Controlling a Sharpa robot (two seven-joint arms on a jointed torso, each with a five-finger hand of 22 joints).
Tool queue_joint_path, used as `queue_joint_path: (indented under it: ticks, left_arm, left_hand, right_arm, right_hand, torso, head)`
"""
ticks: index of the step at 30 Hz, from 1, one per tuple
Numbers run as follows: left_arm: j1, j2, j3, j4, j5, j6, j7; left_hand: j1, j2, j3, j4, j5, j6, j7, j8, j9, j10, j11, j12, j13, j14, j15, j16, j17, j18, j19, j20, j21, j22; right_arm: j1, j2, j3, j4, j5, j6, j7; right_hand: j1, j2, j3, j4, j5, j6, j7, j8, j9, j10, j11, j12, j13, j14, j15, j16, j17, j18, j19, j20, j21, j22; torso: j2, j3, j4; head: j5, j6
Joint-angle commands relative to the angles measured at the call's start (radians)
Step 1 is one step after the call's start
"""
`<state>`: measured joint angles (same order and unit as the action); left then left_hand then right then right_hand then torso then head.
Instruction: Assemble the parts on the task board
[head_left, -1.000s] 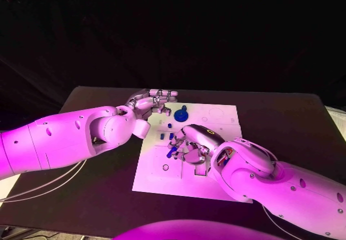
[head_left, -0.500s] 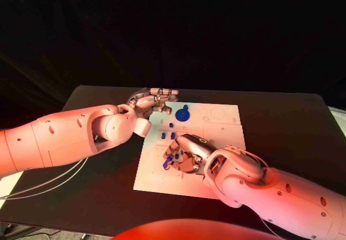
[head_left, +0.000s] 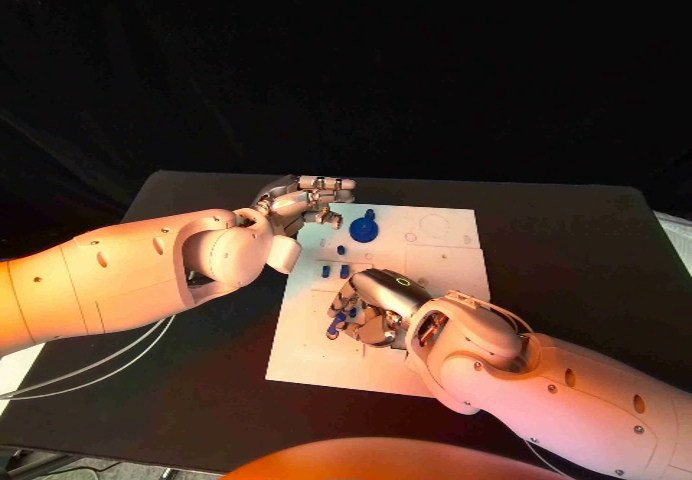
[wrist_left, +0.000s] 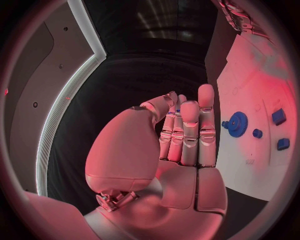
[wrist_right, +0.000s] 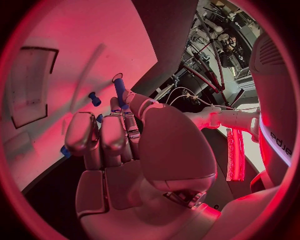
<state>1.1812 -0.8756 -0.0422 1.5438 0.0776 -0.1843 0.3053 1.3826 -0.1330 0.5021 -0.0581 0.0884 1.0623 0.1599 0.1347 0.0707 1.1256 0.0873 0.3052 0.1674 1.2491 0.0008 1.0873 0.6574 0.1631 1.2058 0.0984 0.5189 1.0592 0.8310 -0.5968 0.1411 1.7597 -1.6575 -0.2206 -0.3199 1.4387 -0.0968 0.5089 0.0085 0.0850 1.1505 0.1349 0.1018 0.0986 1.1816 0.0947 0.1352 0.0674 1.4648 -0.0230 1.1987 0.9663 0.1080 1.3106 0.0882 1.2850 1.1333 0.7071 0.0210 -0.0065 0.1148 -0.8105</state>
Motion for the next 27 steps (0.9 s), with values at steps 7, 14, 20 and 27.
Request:
queue_joint_path:
  ticks: [7,14,20,27]
  left_arm:
    - [0.000,0.002,0.001,0.001,-0.003,0.010,0.006]
    - [0.000,0.003,0.001,0.002,-0.003,0.010,0.005]
    - [0.000,0.003,0.001,0.002,-0.003,0.010,0.004]
    - [0.000,0.005,0.001,0.003,-0.003,0.009,0.003]
  left_hand:
    - [-0.010,0.000,-0.006,0.002,0.003,-0.005,0.003,0.006,-0.001,-0.008,-0.001,0.002,-0.001,-0.006,0.003,0.001,0.000,0.018,-0.001,0.005,-0.004,-0.001]
    - [-0.010,0.000,-0.006,0.002,0.003,-0.005,0.003,0.006,-0.001,-0.008,-0.001,0.002,-0.001,-0.006,0.003,0.001,0.000,0.018,-0.001,0.005,-0.004,-0.001]
    - [-0.010,0.000,-0.006,0.002,0.003,-0.005,0.003,0.006,-0.001,-0.008,-0.001,0.002,-0.001,-0.006,0.003,0.001,0.000,0.018,-0.001,0.005,-0.004,-0.001]
    - [-0.010,0.000,-0.006,0.002,0.003,-0.005,0.003,0.006,-0.001,-0.008,-0.001,0.003,-0.001,-0.006,0.003,0.001,0.000,0.018,-0.001,0.005,-0.004,-0.001]
  right_arm:
    - [0.001,0.013,-0.014,-0.013,-0.064,0.077,-0.020]
    - [0.002,0.020,-0.019,-0.015,-0.081,0.095,-0.021]
    - [0.002,0.029,-0.021,-0.014,-0.118,0.103,-0.013]
    - [0.005,0.040,-0.031,-0.019,-0.144,0.098,0.006]
  right_hand:
    - [-0.001,0.003,-0.001,-0.007,0.006,0.000,0.002,-0.001,0.002,0.034,-0.027,0.003,0.001,0.016,0.008,-0.007,-0.002,-0.006,-0.005,0.002,-0.003,0.000]
    - [-0.002,0.003,-0.001,-0.007,0.005,0.001,0.002,-0.001,0.002,0.035,-0.027,0.003,0.002,0.016,0.008,-0.006,-0.001,-0.006,-0.005,0.002,-0.003,0.000]
    - [-0.029,-0.015,-0.014,-0.007,0.033,-0.007,0.004,-0.007,0.001,0.027,-0.025,-0.008,0.000,0.014,0.011,-0.010,-0.009,-0.005,-0.011,0.004,-0.007,-0.005]
    - [-0.092,-0.065,-0.060,0.008,0.053,-0.078,0.026,-0.042,-0.017,-0.041,0.001,-0.051,-0.005,0.007,0.031,-0.024,-0.033,0.000,-0.032,0.020,-0.028,-0.032]
  torso:
    - [0.001,-0.0003,0.0013]
    - [0.001,-0.0001,0.0000]
    - [0.000,0.0001,0.0002]
    - [0.000,-0.0008,0.0015]
  head:
    - [0.001,-0.003]
    - [0.003,-0.008]
    - [0.004,-0.009]
    - [0.005,-0.008]
